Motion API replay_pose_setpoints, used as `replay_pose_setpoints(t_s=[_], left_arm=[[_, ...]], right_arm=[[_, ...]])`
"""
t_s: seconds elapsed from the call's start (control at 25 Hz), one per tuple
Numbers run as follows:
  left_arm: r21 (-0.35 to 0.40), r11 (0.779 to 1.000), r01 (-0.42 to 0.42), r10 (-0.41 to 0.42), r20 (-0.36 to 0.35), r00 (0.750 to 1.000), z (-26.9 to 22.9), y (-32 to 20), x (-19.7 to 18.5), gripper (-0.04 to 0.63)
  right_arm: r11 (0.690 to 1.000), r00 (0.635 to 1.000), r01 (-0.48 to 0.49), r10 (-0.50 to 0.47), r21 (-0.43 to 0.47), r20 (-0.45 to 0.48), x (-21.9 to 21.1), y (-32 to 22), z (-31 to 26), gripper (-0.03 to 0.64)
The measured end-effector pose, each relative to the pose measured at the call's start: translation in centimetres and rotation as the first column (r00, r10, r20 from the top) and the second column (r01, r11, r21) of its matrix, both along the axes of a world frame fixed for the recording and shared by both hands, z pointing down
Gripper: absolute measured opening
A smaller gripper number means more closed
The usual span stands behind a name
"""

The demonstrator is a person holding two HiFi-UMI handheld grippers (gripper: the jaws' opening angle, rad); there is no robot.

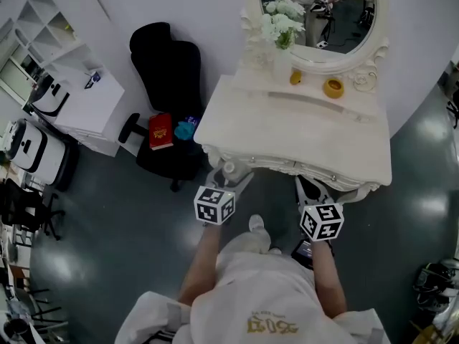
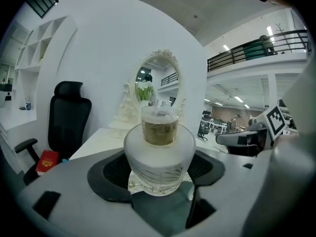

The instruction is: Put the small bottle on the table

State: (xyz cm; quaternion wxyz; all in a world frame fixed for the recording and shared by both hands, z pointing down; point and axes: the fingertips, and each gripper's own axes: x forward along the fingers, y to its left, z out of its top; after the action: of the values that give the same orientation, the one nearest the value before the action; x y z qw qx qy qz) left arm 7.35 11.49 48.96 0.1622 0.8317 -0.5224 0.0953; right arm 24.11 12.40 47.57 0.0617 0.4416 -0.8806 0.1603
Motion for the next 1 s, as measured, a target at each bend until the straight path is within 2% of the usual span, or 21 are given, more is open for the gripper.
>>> replay_pose_setpoints(t_s=[0.48,0.72,1.0], left_arm=[[-0.019,0.999,0.032,-0.032,-0.005,0.999,0.9,0.8,-2.9,0.345],[-0.044,0.999,-0.004,0.004,0.01,1.0,2.3,-2.9,-5.0,0.345],[-0.04,0.998,-0.048,0.048,0.014,0.999,2.2,-10.0,-9.9,0.345]], right_arm=[[1.0,1.0,0.026,-0.027,-0.017,-0.009,-3.0,-0.4,0.9,0.012],[0.998,0.999,-0.025,0.024,-0.051,-0.028,-4.9,-3.7,2.4,0.012],[0.997,0.998,-0.043,0.04,-0.065,-0.039,-10.9,-9.9,2.9,0.014]])
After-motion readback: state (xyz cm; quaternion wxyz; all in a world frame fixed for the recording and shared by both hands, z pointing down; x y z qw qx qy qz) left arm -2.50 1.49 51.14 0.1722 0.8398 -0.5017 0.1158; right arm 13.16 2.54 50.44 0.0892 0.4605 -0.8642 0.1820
